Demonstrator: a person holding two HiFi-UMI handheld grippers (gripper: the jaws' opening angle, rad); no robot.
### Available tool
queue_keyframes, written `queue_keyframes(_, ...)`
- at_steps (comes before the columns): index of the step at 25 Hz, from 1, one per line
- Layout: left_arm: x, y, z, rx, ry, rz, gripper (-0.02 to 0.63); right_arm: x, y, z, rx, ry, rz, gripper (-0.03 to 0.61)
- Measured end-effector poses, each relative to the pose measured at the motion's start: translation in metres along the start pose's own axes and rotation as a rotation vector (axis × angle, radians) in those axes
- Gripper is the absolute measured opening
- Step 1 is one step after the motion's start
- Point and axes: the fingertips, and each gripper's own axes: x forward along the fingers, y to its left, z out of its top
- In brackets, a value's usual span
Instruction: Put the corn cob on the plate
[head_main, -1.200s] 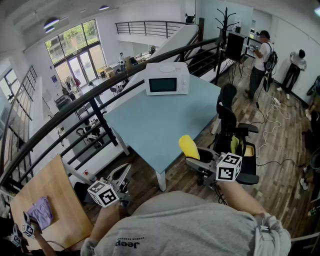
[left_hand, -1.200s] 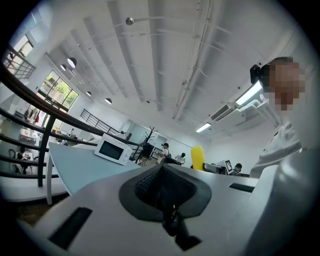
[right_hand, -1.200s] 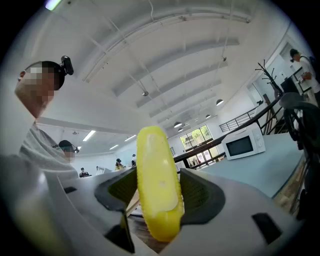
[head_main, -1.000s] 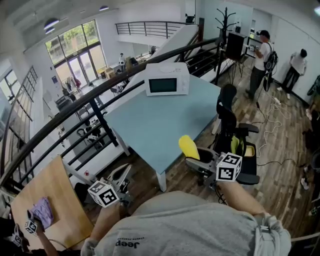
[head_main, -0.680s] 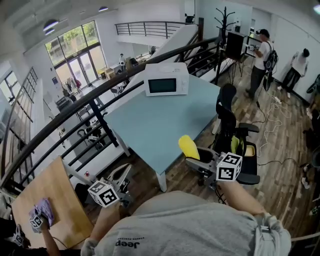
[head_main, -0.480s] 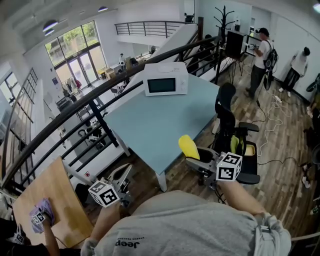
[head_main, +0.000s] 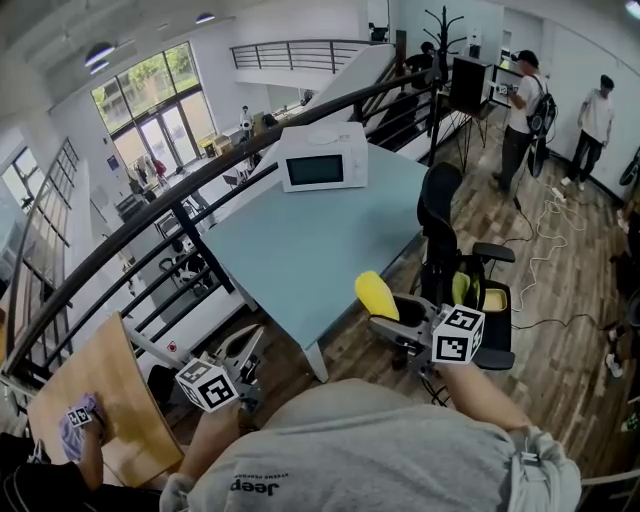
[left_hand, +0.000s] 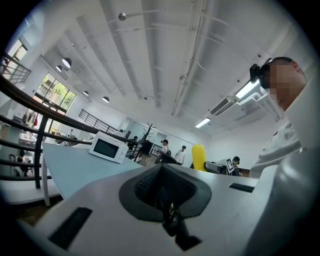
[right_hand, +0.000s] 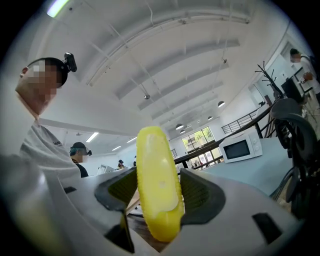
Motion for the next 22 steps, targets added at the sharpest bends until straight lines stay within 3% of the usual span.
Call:
queue_keyframes(10,0.057,-0.044,-0.026,-0.007,0.025,0.004,0.018,-0.057,-0.027,0.008,-0.008,-0.001,0.042,0.275)
queue_keyframes(22,0.088,-0.062,-0.042,-0.014,0.067,0.022,0.018,-0.084,-0.052,0.004,0.007,-0.004,0.065,0.275)
